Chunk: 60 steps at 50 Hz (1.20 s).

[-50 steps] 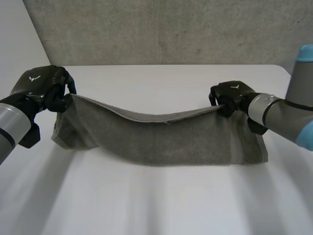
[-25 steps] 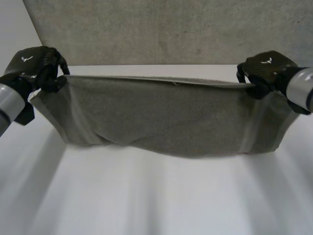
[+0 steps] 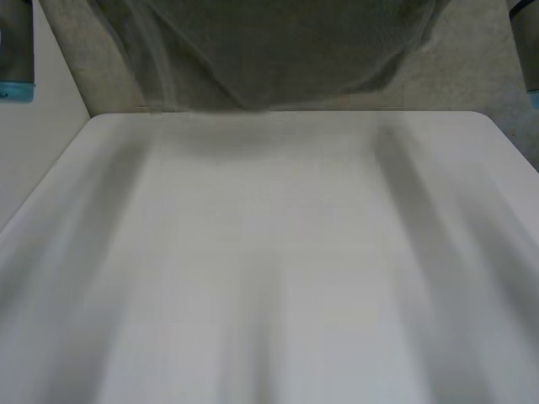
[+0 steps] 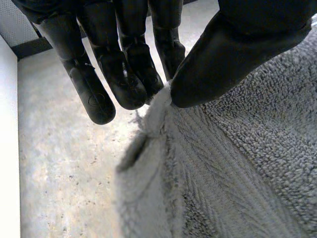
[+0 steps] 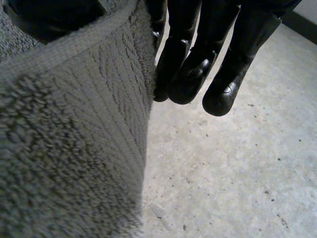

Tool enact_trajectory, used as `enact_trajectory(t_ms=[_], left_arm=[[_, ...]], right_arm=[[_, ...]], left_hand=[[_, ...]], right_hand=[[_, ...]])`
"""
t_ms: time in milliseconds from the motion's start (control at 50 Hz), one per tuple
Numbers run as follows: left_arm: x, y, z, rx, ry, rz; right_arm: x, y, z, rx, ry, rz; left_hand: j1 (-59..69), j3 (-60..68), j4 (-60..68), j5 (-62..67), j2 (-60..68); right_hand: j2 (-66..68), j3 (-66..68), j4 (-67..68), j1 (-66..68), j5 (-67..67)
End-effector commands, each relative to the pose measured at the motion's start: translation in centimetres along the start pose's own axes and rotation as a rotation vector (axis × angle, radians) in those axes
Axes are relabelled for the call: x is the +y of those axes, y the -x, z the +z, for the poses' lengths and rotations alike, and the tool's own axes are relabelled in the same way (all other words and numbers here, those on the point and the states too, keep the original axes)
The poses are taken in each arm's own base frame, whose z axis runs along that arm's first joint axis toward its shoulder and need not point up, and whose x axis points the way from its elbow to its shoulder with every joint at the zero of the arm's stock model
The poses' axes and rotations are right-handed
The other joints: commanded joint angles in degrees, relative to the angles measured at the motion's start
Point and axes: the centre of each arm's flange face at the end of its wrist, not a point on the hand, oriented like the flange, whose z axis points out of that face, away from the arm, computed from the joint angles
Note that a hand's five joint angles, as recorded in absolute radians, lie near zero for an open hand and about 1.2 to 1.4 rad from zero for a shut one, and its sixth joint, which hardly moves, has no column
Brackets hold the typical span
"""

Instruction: Fold the towel.

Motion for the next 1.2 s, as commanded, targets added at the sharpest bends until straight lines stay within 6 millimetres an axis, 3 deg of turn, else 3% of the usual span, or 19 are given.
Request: enact_trajectory(t_ms=[20,80,120,140,180,200,240,260,300,320,360,400,540,680,820,960,1020,1060,1200], left_arm=[[4.9,-0.3,-5.5,0.024,0.229,-0.022],[6.2,-0.7,-7.4,0.046,0.297,-0.028],[8.6,-2.0,-11.8,0.118,0.44,-0.07],[8.6,-2.0,-11.8,0.118,0.441,-0.07],[10.1,-3.1,-15.9,0.181,0.555,-0.104],[10.1,-3.1,-16.0,0.182,0.555,-0.105],[11.2,-3.5,-19.2,0.209,0.623,-0.093],[11.2,-3.5,-19.2,0.209,0.623,-0.093],[11.8,-3.7,-21.7,0.223,0.667,-0.048],[11.8,-3.7,-21.7,0.223,0.667,-0.047],[12.0,-3.7,-22.6,0.232,0.685,-0.02],[12.3,-3.8,-23.8,0.251,0.71,0.027],[12.4,-3.8,-24.2,0.26,0.721,0.061],[12.5,-2.9,-24.1,0.231,0.728,0.076],[12.6,-2.0,-23.9,0.193,0.733,0.093],[12.6,-1.8,-23.9,0.182,0.737,0.095],[12.6,-1.8,-23.9,0.184,0.737,0.095],[12.6,-1.8,-24.0,0.184,0.738,0.094],[11.9,-2.1,-23.6,0.19,0.735,0.093]], right_arm=[[3.8,3.3,-4.6,-0.191,0.235,0.081],[5.1,4.2,-6.1,-0.242,0.298,0.106],[7.3,5.5,-9.5,-0.315,0.412,0.143],[7.3,5.6,-9.6,-0.316,0.413,0.143],[8.9,7.0,-13.2,-0.375,0.514,0.151],[8.9,7.0,-13.2,-0.375,0.515,0.151],[10.6,8.2,-16.9,-0.423,0.618,0.136],[10.6,8.2,-16.9,-0.424,0.619,0.136],[11.7,9.4,-19.8,-0.473,0.692,0.114],[11.7,9.4,-19.9,-0.473,0.692,0.114],[12.9,10.4,-22.0,-0.51,0.75,0.104],[13.2,10.7,-22.6,-0.517,0.769,0.102],[14.8,10.7,-23.7,-0.497,0.828,0.103],[15.9,9.6,-24.5,-0.413,0.913,0.06],[16.3,8.8,-24.6,-0.351,0.964,0.02],[15.7,8.1,-24.3,-0.325,0.991,0.006],[14.8,7.9,-23.9,-0.337,1.0,0.016],[14.0,7.8,-23.8,-0.355,1.01,0.03],[12.5,7.4,-22.7,-0.358,1.007,0.041]], left_hand=[[4.0,2.1,1.8,2.4,2.7],[4.0,2.1,1.8,2.4,2.7],[4.0,2.1,1.8,2.4,2.7],[4.0,2.1,1.8,2.4,2.7],[4.0,2.1,1.8,2.4,2.7],[4.0,2.1,1.8,2.4,2.7],[4.0,2.1,1.8,2.4,2.7],[4.0,2.1,1.8,2.4,2.7],[4.0,2.1,1.8,2.4,2.7],[4.0,2.1,1.8,2.4,2.7],[4.0,2.1,1.8,2.4,2.7],[4.0,2.1,1.8,2.4,2.7],[4.0,2.1,1.8,2.4,2.7],[4.0,2.1,1.8,2.4,2.7],[4.0,2.1,1.8,2.4,2.7],[4.0,2.1,1.8,2.4,2.7],[4.0,2.1,1.8,2.4,2.7],[4.0,2.1,1.8,2.4,2.7],[4.0,2.1,1.8,2.4,2.7]], right_hand=[[3.9,4.4,4.0,4.4,3.3],[3.9,4.4,4.0,4.4,3.3],[3.9,4.4,4.0,4.4,3.3],[3.9,4.4,4.0,4.4,3.3],[3.9,4.4,4.0,4.4,3.3],[3.9,4.4,4.0,4.4,3.3],[3.9,4.4,4.0,4.4,3.3],[3.9,4.4,4.0,4.4,3.3],[3.9,4.4,4.0,4.4,3.3],[3.9,4.4,4.0,4.4,3.3],[3.9,4.4,4.0,4.4,3.3],[3.9,4.4,4.0,4.4,3.3],[1.1,1.6,1.2,1.6,0.5],[-26.3,-25.8,-26.2,-25.8,-26.8],[-33.7,-33.2,-33.6,-33.3,-34.3],[-30.7,-30.2,-30.6,-30.2,-31.2],[-14.7,-14.2,-14.6,-14.2,-15.3],[3.8,4.4,4.0,4.3,3.3],[3.9,4.4,4.0,4.4,3.3]])
